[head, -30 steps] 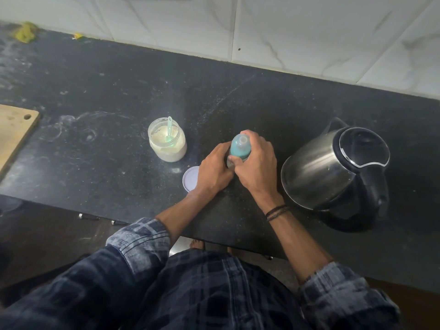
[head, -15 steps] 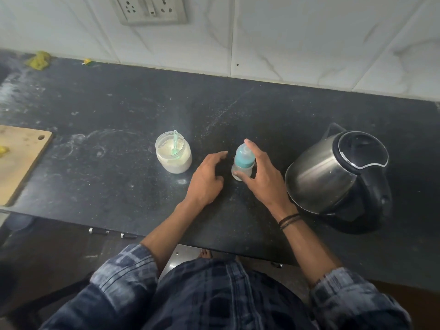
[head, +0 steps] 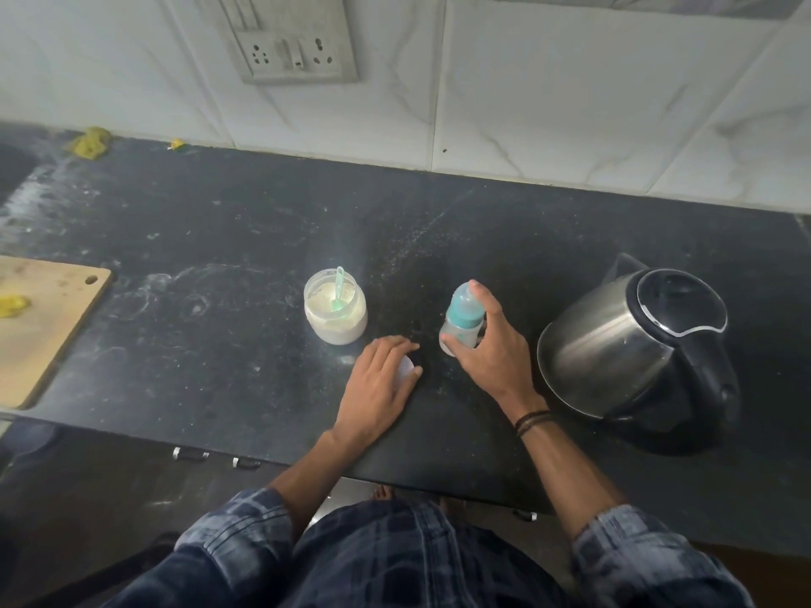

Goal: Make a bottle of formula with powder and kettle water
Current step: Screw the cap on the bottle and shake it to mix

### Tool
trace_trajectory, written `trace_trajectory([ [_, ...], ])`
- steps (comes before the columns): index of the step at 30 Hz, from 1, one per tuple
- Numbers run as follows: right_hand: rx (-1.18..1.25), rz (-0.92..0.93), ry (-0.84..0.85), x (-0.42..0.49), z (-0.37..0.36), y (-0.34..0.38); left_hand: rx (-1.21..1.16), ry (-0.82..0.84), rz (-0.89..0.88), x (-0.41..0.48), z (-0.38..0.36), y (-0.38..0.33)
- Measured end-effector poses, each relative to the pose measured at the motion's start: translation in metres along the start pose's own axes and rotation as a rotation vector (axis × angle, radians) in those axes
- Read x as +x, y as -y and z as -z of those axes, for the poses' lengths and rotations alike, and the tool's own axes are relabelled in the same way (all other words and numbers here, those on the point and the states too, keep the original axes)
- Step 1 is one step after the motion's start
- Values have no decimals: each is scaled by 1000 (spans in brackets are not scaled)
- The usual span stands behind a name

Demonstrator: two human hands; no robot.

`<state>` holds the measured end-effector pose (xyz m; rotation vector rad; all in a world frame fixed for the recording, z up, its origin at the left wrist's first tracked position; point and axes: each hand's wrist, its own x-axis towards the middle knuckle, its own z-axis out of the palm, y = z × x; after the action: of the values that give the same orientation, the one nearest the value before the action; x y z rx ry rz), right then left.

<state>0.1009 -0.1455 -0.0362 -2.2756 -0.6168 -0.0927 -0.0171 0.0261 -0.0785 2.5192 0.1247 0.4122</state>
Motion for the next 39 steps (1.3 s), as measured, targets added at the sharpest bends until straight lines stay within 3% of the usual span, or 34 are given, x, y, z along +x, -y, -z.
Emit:
trace_trajectory([
  [5, 63, -13, 58, 14, 31, 22, 31, 0, 9, 0, -2, 4],
  [7, 174, -37, -49, 19, 50, 37, 44, -1, 12, 1, -3, 5],
  [10, 580, -54, -324, 22, 59, 57, 73, 15, 28, 2, -6, 7],
  [12, 694, -111, -345, 20, 57, 64, 81, 37, 50, 3, -6, 8],
  [14, 457, -131, -178, 17, 57, 66, 84, 52, 59, 4, -6, 9],
  [16, 334, -77, -135, 12, 65, 67, 77, 56, 61, 5, -5, 8],
  [21, 729, 43, -523, 18, 82, 91, 22, 35, 91, 6, -5, 6],
  [22, 696, 15, -497, 19, 78, 91, 12, 28, 91, 6, -4, 6],
  [25, 451, -20, -211, 15, 69, 85, -12, 5, 97, 4, -2, 6],
  [26, 478, -12, -208, 13, 71, 86, -21, 2, 105, 4, -2, 6],
  [29, 725, 43, -457, 18, 86, 102, -74, 6, 132, 3, -2, 4],
  [31, 717, 59, -507, 25, 83, 99, -113, 1, 150, 2, -1, 4],
  [34, 462, -2, -217, 27, 74, 84, -181, -4, 190, 2, 0, 6],
  [35, 439, -3, -200, 25, 75, 80, -200, -3, 205, 2, -1, 6],
  [39, 643, 54, -487, 30, 89, 84, -245, -33, 254, 3, 0, 7],
])
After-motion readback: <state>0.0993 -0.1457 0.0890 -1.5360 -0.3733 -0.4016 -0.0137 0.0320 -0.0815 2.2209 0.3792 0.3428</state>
